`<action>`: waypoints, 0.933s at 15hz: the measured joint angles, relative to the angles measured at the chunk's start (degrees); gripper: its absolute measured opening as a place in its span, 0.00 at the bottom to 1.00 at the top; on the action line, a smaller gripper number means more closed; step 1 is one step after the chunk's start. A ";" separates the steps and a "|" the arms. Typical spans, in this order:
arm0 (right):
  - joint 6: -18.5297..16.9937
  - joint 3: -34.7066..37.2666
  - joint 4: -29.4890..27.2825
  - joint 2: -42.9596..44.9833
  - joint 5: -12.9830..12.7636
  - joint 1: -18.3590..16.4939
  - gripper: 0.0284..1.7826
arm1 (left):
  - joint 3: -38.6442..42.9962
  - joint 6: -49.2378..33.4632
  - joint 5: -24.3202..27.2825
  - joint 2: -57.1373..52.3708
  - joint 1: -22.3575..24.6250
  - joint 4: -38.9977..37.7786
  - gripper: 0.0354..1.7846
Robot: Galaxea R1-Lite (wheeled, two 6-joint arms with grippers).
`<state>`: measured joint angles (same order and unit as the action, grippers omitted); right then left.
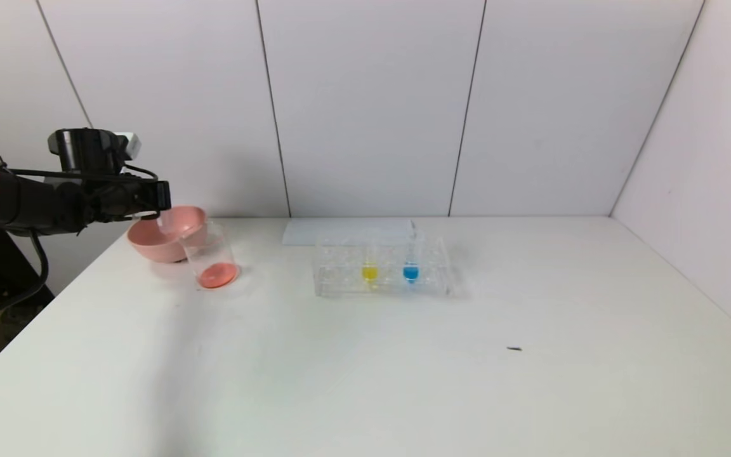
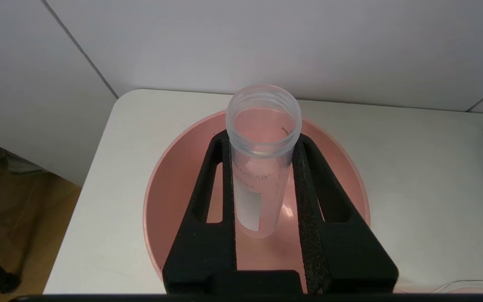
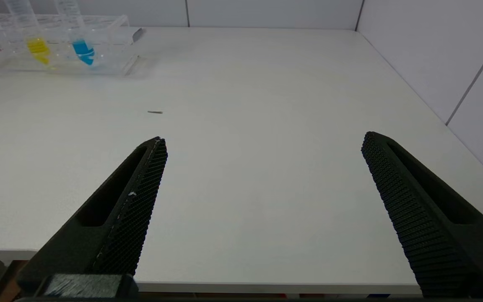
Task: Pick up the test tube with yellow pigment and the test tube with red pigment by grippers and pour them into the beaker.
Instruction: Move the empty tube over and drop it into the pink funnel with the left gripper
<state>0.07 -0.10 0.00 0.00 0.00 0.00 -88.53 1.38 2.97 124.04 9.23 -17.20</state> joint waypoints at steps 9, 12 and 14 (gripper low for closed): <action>0.00 0.00 0.00 0.00 0.00 0.00 0.95 | 0.41 0.05 0.20 1.15 0.05 0.00 0.23; 0.00 0.00 0.00 0.00 0.00 0.00 0.95 | 0.46 0.07 0.24 1.54 0.02 -0.02 0.23; -0.02 0.00 0.00 0.00 0.00 0.00 0.95 | 0.50 0.10 0.27 1.76 0.09 -0.43 0.24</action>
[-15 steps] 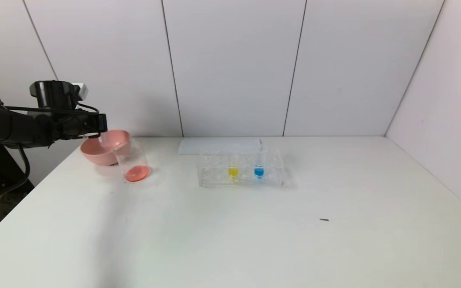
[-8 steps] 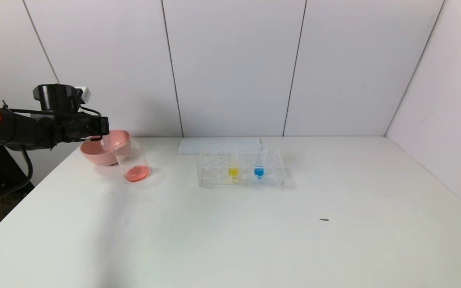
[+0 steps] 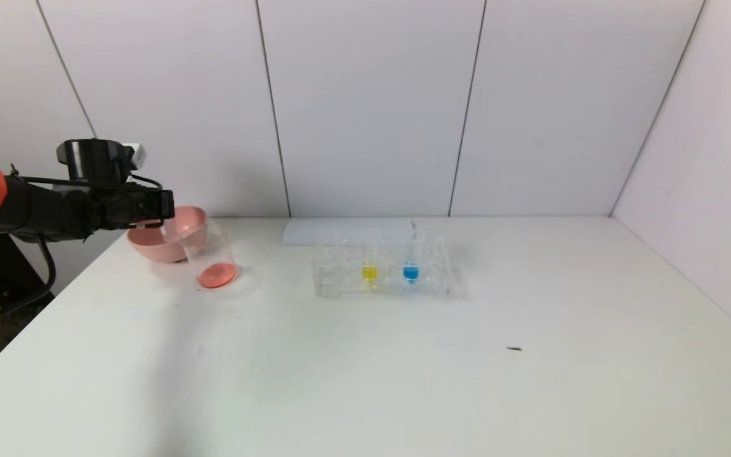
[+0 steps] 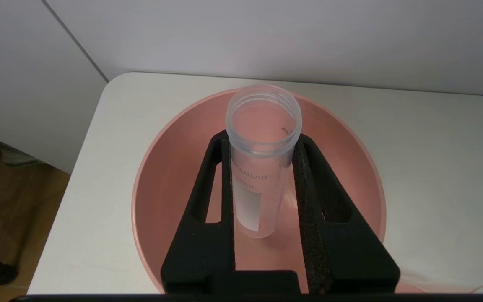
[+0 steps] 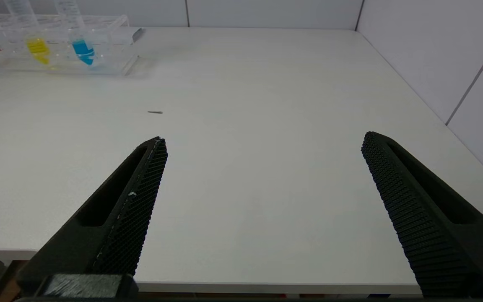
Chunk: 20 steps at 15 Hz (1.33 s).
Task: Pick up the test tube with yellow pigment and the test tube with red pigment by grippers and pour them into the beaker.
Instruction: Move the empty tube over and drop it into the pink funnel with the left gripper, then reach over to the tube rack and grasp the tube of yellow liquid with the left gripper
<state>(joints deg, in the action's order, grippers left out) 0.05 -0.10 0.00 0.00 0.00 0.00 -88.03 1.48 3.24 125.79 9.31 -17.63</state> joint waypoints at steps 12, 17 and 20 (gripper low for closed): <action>-0.02 0.00 0.00 0.00 0.00 0.00 0.95 | 0.24 0.15 -0.09 0.39 -0.11 -1.66 0.98; 0.00 0.00 0.00 0.00 0.00 0.00 0.95 | -0.21 0.30 -0.09 -1.88 -0.11 -1.57 0.99; 0.00 0.00 0.00 0.00 0.00 0.00 0.95 | 0.07 0.12 -0.41 -4.41 -0.11 -1.13 0.99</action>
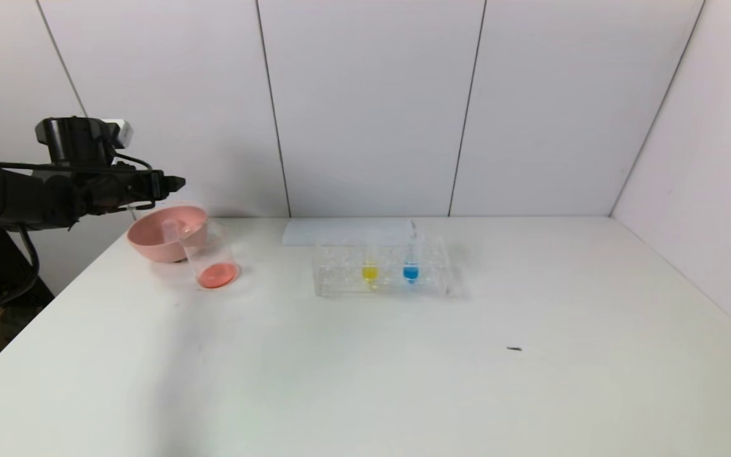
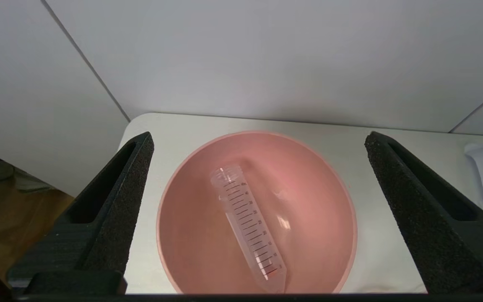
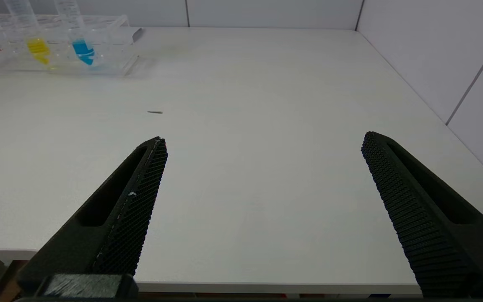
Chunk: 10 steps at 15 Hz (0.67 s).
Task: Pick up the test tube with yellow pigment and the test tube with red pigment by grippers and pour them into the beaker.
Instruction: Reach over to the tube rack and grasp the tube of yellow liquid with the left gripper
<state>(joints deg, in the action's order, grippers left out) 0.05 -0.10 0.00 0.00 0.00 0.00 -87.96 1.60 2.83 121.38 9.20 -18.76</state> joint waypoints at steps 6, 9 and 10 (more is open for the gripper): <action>0.02 0.00 0.00 0.00 0.00 0.00 0.95 | 1.77 0.05 -0.07 -7.24 -0.33 1.84 0.99; 0.02 0.00 0.00 0.00 0.00 0.00 0.95 | 3.47 0.07 -0.18 -11.51 -1.72 2.58 0.99; 0.00 0.00 0.00 0.00 0.00 0.00 0.95 | 4.28 0.07 -0.27 -12.92 -2.34 2.69 0.99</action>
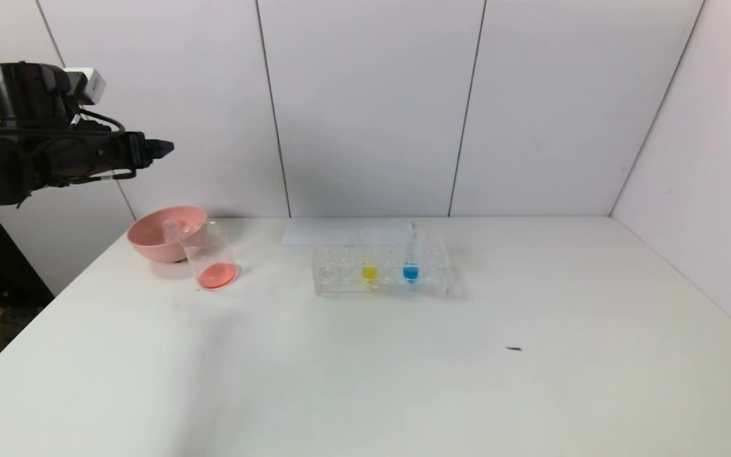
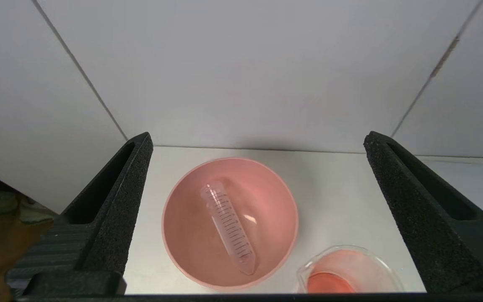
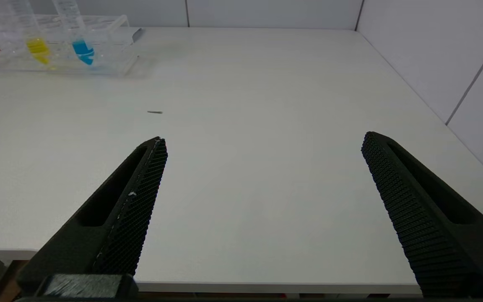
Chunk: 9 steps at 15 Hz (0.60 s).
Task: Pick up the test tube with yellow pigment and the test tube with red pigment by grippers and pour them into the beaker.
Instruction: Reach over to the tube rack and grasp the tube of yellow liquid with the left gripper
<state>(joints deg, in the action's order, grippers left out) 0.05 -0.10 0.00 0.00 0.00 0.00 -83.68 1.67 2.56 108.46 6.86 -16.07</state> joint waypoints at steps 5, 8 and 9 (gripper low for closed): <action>0.00 0.00 0.00 0.00 0.00 0.00 0.95 | 5.45 0.04 -0.22 -6.80 -1.63 -0.61 0.99; 0.00 0.00 0.00 0.00 0.00 0.00 0.95 | 10.08 0.09 -0.22 -11.22 -2.84 -0.90 0.99; 0.02 0.00 0.00 0.00 0.00 0.00 0.95 | 11.68 0.06 -0.22 -12.74 -3.34 -0.94 0.99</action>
<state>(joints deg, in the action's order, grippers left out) 0.07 -0.10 0.00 0.00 0.00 0.00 -72.00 1.73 2.34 95.72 3.52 -17.01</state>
